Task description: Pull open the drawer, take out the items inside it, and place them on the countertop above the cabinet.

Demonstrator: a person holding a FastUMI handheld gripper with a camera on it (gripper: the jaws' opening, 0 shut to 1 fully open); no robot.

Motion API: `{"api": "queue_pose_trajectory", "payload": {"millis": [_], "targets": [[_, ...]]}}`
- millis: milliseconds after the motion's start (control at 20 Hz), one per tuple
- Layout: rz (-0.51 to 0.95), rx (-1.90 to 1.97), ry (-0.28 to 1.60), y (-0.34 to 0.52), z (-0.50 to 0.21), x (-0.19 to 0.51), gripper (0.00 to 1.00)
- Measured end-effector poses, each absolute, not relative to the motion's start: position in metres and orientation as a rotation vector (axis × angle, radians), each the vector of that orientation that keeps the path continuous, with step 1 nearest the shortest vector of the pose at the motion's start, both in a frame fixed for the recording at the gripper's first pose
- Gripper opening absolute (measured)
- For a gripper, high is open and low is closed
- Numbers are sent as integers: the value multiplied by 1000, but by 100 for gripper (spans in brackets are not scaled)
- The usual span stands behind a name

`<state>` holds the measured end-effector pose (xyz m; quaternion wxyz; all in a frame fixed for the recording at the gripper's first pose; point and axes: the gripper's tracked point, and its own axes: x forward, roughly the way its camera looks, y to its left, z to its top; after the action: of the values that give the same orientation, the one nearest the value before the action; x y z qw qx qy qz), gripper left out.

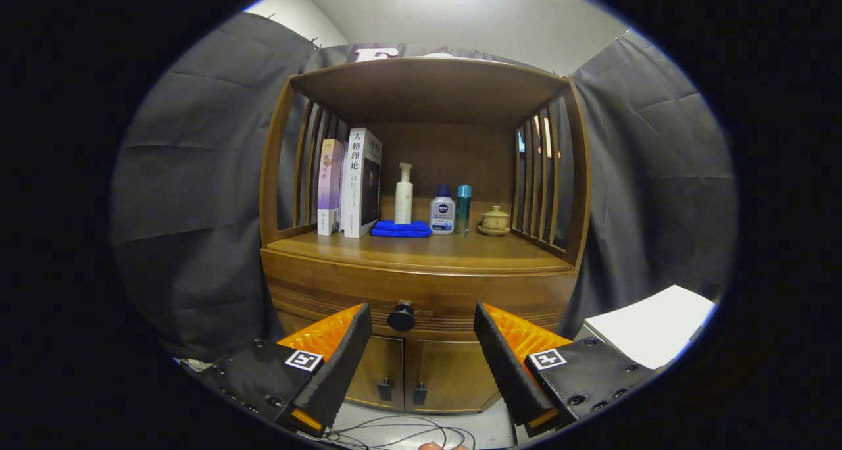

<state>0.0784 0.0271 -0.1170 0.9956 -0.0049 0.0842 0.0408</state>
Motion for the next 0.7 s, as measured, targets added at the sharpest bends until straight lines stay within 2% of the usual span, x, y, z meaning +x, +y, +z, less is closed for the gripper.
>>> {"api": "queue_pose_trajectory", "payload": {"millis": [500, 700], "targets": [[91, -20, 159, 36, -126, 111, 98], [90, -36, 170, 40, -145, 162, 98]]}}
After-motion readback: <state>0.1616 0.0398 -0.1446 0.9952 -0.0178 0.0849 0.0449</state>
